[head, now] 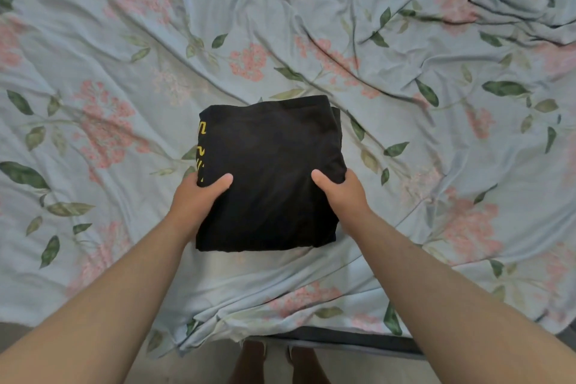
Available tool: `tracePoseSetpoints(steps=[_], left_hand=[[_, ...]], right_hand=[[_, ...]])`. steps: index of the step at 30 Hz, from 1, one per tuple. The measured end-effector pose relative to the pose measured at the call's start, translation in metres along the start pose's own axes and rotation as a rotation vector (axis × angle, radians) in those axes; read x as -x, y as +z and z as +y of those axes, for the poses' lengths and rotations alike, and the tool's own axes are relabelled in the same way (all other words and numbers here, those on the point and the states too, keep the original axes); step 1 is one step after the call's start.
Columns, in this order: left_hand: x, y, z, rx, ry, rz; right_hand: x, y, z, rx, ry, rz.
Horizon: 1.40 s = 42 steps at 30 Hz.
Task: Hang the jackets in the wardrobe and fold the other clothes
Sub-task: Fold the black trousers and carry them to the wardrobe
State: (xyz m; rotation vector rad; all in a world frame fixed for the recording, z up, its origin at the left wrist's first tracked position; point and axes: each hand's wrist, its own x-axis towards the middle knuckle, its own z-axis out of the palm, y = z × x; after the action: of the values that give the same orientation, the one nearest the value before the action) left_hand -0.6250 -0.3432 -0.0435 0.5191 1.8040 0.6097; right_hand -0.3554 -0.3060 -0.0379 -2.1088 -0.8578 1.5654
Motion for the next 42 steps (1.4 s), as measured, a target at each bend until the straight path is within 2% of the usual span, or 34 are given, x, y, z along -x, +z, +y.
tracePoseSetpoints(steps=[5, 11, 16, 18, 21, 23, 26, 28, 31, 34, 37, 42], left_hand=[[-0.025, 0.004, 0.022, 0.144, -0.132, -0.168], [-0.021, 0.010, 0.020, 0.175, -0.206, -0.154], [0.010, 0.012, -0.018, 0.130, -0.408, -0.222], [0.021, 0.011, -0.033, 0.163, -0.363, -0.170], [0.040, -0.001, -0.047, 0.230, -0.224, -0.009], [0.054, -0.012, -0.063, 0.194, -0.179, -0.010], [0.081, -0.021, -0.087, 0.108, -0.189, -0.207], [0.089, -0.021, -0.092, 0.051, -0.226, -0.277], [0.097, -0.017, -0.091, 0.225, -0.377, -0.284], [0.111, -0.011, -0.101, 0.383, -0.550, -0.233], [0.137, -0.012, -0.119, 0.499, -0.710, -0.155], [0.185, -0.015, -0.148, 0.469, -0.948, -0.155]], right_hand=[[-0.020, 0.003, -0.017, -0.145, 0.105, -0.181], [-0.022, 0.005, -0.010, -0.257, 0.213, -0.258], [0.005, -0.006, 0.034, -0.213, 0.359, -0.298], [0.015, -0.010, 0.051, -0.257, 0.340, -0.269], [0.029, -0.021, 0.063, -0.350, 0.258, -0.242], [0.038, -0.032, 0.069, -0.238, 0.180, -0.265], [0.052, -0.045, 0.083, -0.026, 0.124, -0.405], [0.057, -0.047, 0.089, 0.095, 0.132, -0.460], [0.068, -0.043, 0.096, 0.100, 0.212, -0.433], [0.085, -0.041, 0.109, -0.139, 0.341, -0.311], [0.112, -0.045, 0.126, -0.293, 0.552, -0.262], [0.157, -0.065, 0.157, -0.177, 0.801, -0.289]])
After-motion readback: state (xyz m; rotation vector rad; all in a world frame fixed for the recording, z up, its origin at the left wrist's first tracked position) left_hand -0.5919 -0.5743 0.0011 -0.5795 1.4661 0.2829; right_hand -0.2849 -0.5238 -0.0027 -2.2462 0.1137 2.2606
